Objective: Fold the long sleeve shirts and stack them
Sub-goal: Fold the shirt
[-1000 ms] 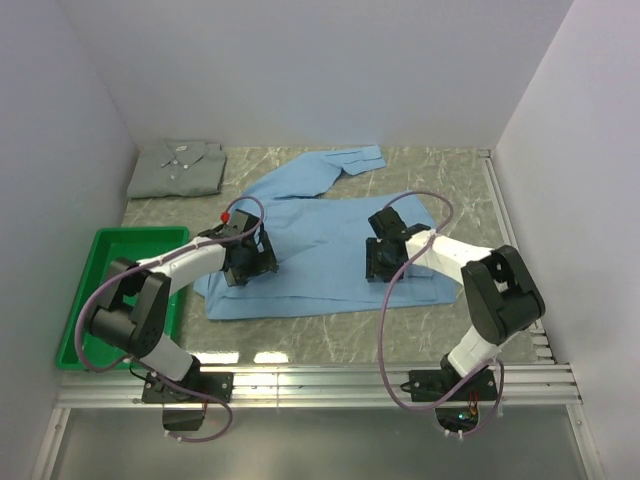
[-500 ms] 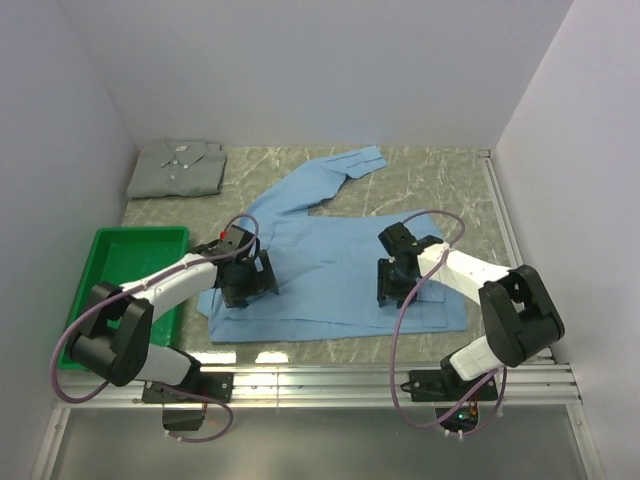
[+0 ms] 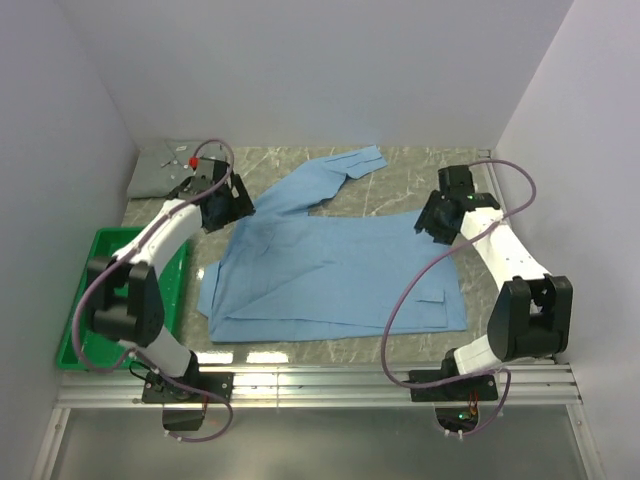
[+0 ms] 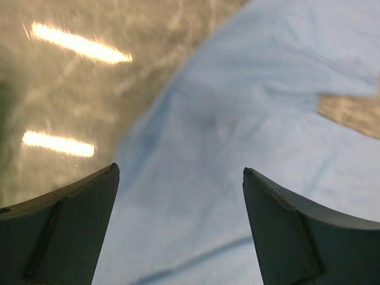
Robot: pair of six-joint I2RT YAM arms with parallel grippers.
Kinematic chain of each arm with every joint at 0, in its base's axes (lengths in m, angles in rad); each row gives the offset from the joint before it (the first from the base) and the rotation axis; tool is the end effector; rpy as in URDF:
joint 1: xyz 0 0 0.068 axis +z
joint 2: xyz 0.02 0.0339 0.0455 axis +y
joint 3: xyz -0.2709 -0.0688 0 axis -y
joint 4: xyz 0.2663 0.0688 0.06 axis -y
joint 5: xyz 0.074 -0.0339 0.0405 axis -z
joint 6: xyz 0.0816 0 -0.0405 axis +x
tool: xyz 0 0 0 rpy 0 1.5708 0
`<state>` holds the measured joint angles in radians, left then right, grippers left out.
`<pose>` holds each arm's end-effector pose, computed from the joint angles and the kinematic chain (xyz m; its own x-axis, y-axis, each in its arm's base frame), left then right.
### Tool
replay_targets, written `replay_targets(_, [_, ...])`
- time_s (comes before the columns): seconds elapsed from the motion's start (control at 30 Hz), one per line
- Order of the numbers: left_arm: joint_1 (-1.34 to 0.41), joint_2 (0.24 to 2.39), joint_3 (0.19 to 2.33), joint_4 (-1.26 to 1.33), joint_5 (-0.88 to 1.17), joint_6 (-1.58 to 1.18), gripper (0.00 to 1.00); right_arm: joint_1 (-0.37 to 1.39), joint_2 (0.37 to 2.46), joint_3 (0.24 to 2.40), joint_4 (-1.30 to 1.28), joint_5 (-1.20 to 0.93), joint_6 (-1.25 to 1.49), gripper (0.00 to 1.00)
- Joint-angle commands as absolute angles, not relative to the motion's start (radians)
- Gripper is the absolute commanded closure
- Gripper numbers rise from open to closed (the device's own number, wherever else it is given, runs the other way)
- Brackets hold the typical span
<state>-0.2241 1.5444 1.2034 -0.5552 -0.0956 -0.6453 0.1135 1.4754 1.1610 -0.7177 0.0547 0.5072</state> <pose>0.3730 -0.0770 0.2306 -0.7064 -0.4530 -0.5438 -0.3277 0.8904 -0.3161 0.3440 0.0347 0.2244 -0.7869 0.3984 -0.4712 0.3398 0.9172 0.2082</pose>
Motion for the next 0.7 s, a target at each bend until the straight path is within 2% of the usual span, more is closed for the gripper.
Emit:
replay_targets(0.0, [-0.189, 1.659, 1.300, -0.492, -0.106, -0.511, 0.09, 0.055, 1.483, 1.224, -0.654, 0.106, 0.574, 0.43])
replay_targets(0.23, [-0.187, 1.912, 1.482, -0.482, -0.077, -0.385, 0.18, -0.032, 1.571, 1.239, -0.558, 0.058, 0.624, 0.44])
replay_targets(0.33, [-0.186, 1.966, 1.519, -0.463, -0.052, -0.359, 0.27, -0.035, 1.607, 1.253, -0.536, 0.069, 0.615, 0.45])
replay_targets(0.67, [-0.170, 2.079, 1.600, -0.477, -0.011, -0.336, 0.41, -0.075, 1.796, 1.402, -0.497, 0.045, 0.416, 0.48])
